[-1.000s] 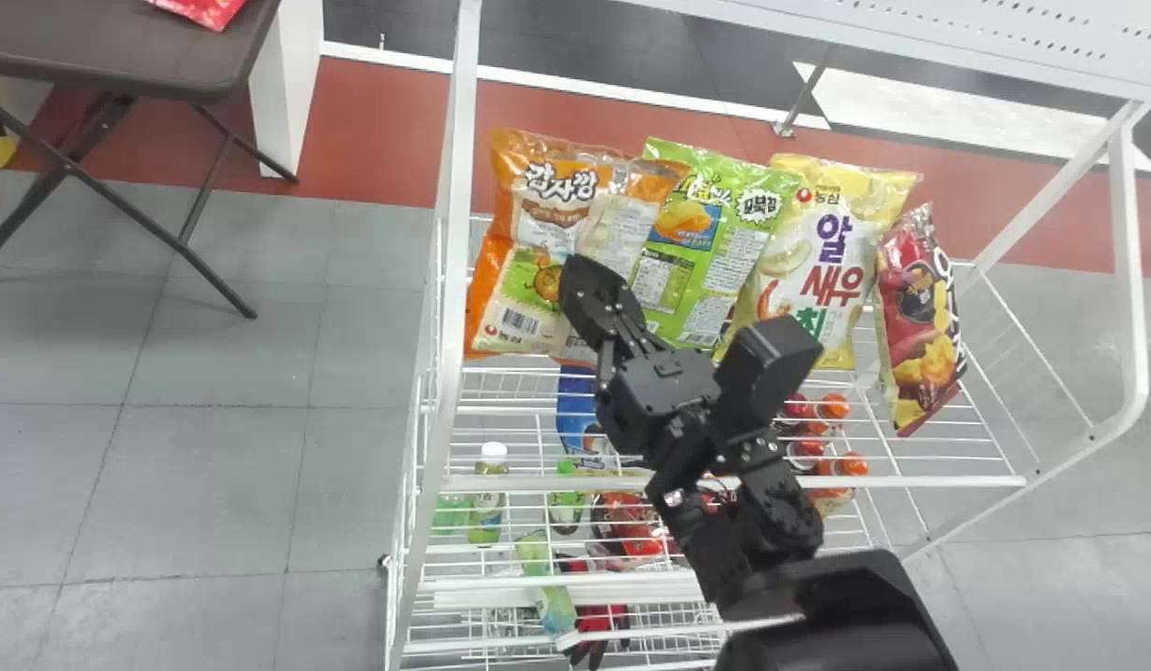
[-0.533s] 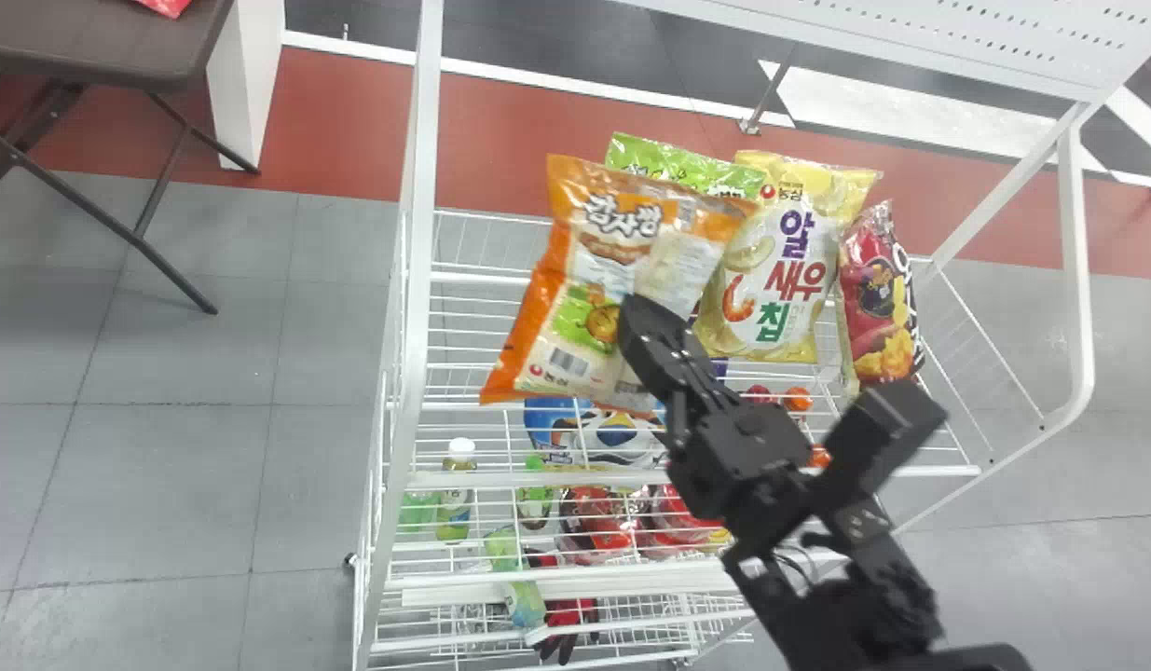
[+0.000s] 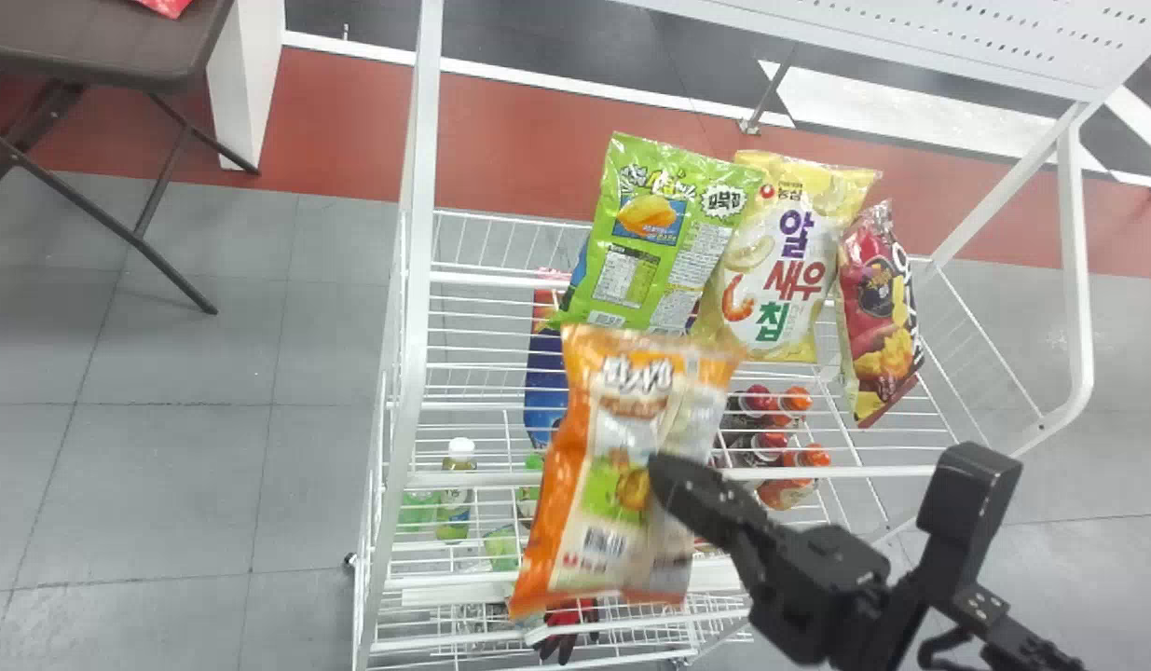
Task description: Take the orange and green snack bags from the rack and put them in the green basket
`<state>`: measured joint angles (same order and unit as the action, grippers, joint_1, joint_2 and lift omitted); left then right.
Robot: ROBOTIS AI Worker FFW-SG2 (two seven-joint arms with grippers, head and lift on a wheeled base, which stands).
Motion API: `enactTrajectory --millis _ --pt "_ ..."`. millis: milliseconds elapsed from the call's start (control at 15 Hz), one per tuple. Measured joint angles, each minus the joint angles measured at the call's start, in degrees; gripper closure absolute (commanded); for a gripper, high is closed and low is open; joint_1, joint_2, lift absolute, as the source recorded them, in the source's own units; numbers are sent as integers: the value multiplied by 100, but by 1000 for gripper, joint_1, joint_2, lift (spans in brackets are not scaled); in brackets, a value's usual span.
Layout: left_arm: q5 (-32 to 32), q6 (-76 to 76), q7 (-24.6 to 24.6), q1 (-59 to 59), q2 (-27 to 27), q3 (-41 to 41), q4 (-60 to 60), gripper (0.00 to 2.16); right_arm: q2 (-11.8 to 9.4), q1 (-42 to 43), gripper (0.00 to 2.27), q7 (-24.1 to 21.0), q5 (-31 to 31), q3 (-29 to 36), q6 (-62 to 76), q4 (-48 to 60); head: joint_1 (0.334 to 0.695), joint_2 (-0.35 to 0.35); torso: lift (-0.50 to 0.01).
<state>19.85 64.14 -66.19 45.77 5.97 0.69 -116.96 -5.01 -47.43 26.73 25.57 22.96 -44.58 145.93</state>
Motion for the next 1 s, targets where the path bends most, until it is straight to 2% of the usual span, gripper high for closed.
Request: enactTrajectory --millis 200,333,467,667,1000 --pt "42 -133 163 19 -77 -30 8 2148 4 -96 2250 554 387 503 -1809 86 695 -350 0" --pt "80 -265 199 18 -139 -50 26 2148 6 -198 2250 792 423 588 -2341 -28 695 -350 0" --pt "88 -311 219 -5 -173 -46 32 2148 2 -249 2250 845 412 556 -2577 -188 695 -350 0" --pt "84 -318 206 -34 -183 10 -1 2148 -46 -255 2250 851 313 188 -2546 -628 695 -350 0" --pt "70 -319 153 -33 -175 59 -43 2148 -108 -119 2250 743 -209 -1047 -1627 -1322 695 -350 0"
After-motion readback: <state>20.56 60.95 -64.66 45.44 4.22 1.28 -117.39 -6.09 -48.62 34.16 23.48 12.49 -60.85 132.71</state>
